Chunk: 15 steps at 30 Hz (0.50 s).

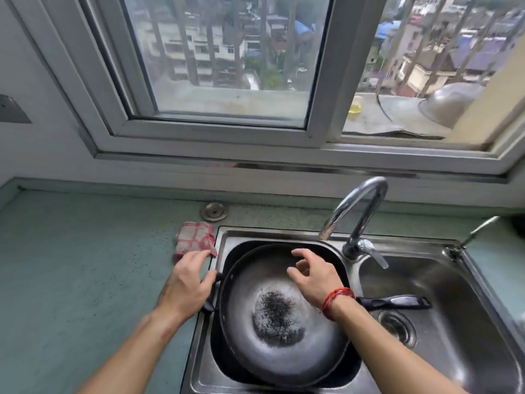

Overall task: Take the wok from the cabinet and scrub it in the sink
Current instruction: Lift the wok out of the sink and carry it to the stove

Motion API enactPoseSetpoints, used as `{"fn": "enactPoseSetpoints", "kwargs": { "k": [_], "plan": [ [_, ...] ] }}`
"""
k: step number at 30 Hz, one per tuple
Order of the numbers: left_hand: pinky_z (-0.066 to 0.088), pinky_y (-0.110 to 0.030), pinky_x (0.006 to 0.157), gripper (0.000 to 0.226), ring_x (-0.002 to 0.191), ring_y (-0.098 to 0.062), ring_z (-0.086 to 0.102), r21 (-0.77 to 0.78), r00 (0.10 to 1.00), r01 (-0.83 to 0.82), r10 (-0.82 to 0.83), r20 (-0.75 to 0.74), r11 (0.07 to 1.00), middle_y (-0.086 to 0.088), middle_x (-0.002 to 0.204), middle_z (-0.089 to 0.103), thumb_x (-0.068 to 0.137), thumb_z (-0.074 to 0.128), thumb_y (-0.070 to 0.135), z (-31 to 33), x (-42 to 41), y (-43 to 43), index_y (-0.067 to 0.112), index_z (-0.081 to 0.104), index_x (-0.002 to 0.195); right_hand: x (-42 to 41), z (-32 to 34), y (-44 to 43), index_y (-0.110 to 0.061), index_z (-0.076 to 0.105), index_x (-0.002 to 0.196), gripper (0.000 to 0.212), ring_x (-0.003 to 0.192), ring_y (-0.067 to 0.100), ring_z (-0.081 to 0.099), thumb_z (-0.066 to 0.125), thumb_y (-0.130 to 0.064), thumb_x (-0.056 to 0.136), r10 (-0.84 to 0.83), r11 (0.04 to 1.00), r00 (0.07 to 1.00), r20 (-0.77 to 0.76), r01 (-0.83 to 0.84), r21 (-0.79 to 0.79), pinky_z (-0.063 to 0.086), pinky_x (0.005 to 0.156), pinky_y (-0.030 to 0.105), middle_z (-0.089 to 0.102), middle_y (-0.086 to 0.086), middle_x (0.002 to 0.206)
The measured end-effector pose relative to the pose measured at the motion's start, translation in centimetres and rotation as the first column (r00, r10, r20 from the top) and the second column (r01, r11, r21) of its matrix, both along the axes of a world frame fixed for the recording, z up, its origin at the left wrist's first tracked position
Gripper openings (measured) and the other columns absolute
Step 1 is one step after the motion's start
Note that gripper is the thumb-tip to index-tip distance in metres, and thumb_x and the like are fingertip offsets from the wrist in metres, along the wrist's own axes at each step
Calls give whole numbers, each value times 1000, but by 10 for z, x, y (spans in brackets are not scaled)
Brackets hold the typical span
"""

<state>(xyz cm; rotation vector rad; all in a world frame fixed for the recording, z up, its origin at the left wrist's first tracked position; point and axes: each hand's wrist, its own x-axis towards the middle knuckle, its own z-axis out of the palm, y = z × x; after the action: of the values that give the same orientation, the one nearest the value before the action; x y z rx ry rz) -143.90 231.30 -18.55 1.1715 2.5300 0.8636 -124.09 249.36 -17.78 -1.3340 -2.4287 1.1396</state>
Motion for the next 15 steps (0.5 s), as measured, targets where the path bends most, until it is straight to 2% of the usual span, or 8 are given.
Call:
{"fn": "enactPoseSetpoints", "kwargs": {
  "k": [5,8,11,15],
  "plan": [
    [41,-40,107,53,127,-28,52,-64,1000,16,-17,-13,998,-11,139,54,93,64,20,2,28,-4,5,51,141,75,14,12,-27,58,128,43,97,15,62,65,-32,86,-110,994,993,42,109,30,45,93,24,63,-3,104],
    [42,-43,105,53,127,-32,51,-120,1000,12,-14,-13,993,-16,138,54,92,64,22,1,40,-6,4,51,141,117,21,18,-27,57,129,44,102,18,62,64,-33,86,-174,984,981,90,170,47,43,90,24,65,-1,108],
    [44,-44,99,49,119,-37,55,-158,1000,-11,8,-16,987,-20,130,58,90,66,19,-3,46,-7,4,55,135,148,23,21,-26,56,128,43,103,19,61,63,-32,87,-241,970,964,109,237,45,43,89,25,66,0,106],
    [47,-47,93,36,112,-39,56,-228,999,-36,26,-45,973,-20,122,59,92,63,22,-10,50,-11,6,60,124,177,10,27,-26,54,131,46,111,24,60,63,-34,87,-302,953,935,188,293,73,45,96,30,68,2,113]
  ]
}}
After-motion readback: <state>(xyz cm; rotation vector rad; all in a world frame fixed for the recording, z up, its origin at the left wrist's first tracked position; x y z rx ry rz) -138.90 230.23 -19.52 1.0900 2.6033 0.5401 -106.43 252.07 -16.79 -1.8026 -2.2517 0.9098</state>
